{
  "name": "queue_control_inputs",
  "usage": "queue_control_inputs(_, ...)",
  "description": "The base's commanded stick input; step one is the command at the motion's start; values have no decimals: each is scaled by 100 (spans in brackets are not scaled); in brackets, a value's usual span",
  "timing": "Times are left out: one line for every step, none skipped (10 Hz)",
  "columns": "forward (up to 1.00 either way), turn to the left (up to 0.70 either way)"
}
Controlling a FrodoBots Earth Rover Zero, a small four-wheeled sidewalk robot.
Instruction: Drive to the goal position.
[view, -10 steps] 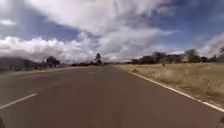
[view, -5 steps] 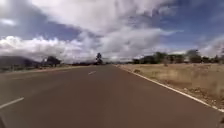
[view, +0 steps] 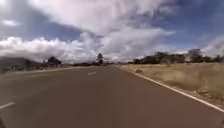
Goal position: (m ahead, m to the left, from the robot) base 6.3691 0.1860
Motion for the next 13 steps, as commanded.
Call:
queue_control_inputs(70, 0)
queue_control_inputs(70, 0)
queue_control_inputs(70, 0)
queue_control_inputs(70, 0)
queue_control_inputs(70, 0)
queue_control_inputs(70, 0)
queue_control_inputs(70, 0)
queue_control_inputs(70, 0)
queue_control_inputs(70, 0)
queue_control_inputs(70, 0)
queue_control_inputs(70, 0)
queue_control_inputs(70, -3)
queue_control_inputs(70, -6)
